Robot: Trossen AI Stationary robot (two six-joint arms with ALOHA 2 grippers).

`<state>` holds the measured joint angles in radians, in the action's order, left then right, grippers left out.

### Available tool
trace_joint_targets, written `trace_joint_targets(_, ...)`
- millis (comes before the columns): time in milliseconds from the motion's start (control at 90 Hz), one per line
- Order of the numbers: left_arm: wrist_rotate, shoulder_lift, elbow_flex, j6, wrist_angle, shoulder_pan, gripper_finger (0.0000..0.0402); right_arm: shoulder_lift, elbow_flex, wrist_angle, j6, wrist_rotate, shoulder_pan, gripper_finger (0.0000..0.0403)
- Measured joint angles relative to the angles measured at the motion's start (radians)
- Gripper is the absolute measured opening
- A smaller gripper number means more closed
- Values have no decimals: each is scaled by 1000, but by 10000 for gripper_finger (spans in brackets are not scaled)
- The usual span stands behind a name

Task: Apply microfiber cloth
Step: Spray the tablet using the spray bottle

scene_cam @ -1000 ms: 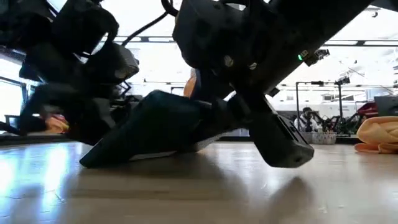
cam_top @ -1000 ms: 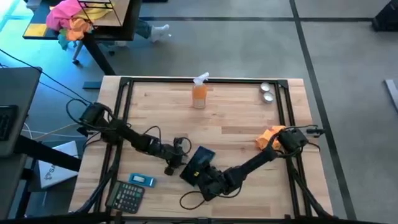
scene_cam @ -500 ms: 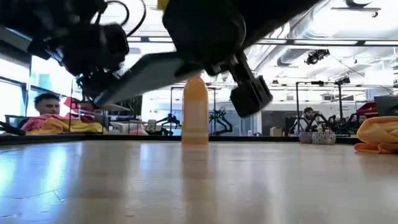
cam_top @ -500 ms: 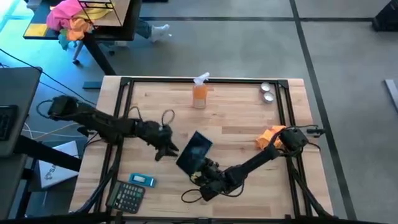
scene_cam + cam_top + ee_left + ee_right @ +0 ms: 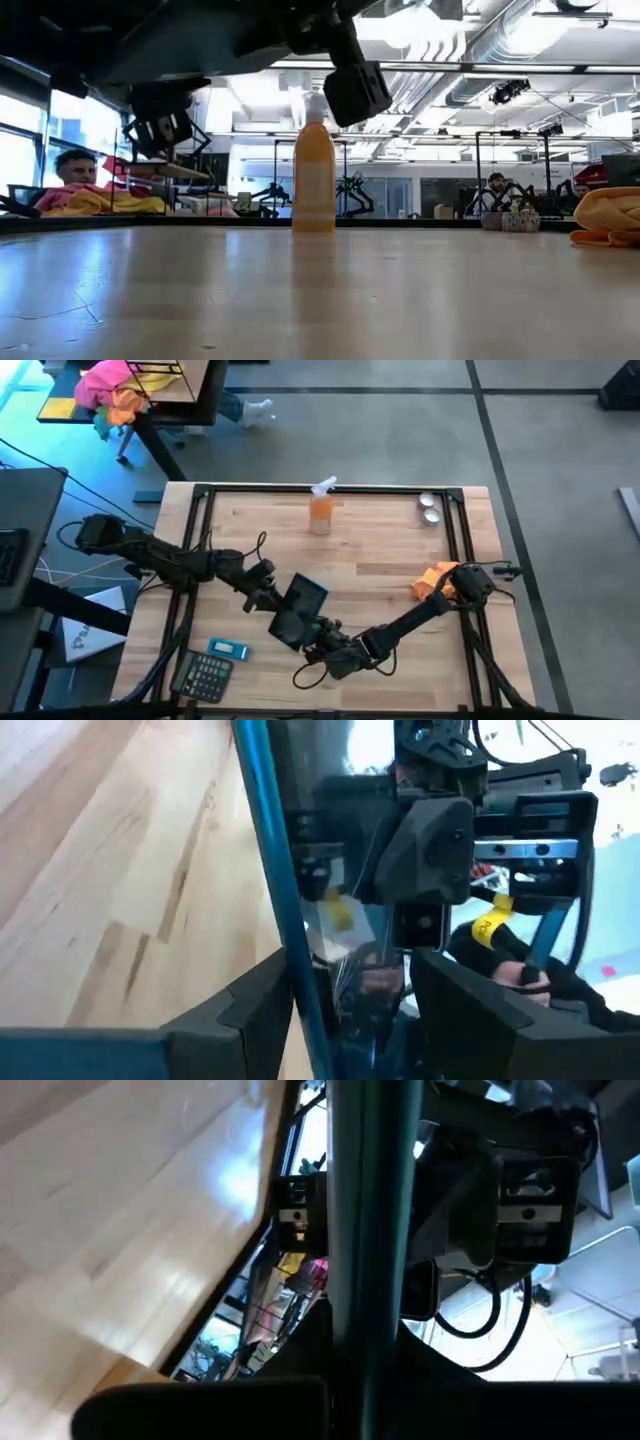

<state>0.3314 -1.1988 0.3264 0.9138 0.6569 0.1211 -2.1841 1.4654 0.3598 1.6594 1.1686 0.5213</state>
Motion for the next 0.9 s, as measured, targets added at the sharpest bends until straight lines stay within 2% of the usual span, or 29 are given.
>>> trace_joint_targets(211, -11, 0, 0, 7, -4, 7, 114, 0, 0, 13, 3, -23, -20, 1)
trace_joint_targets(422, 2, 2, -3, -109, 51, 16, 32, 2, 1, 59, -12, -37, -21, 10)
trace_joint_targets(544, 17, 4, -3, -167, 105, 10, 11, 5, 1, 73, -40, -69, -9, 53)
trace_joint_targets(689, 6, 42, -2, -243, 114, -5, 8, 24, 1, 70, -187, -88, 0, 122)
trace_joint_targets(900, -3, 162, 4, -312, 132, -64, 7, 147, -1, 19, -358, -87, 7, 204)
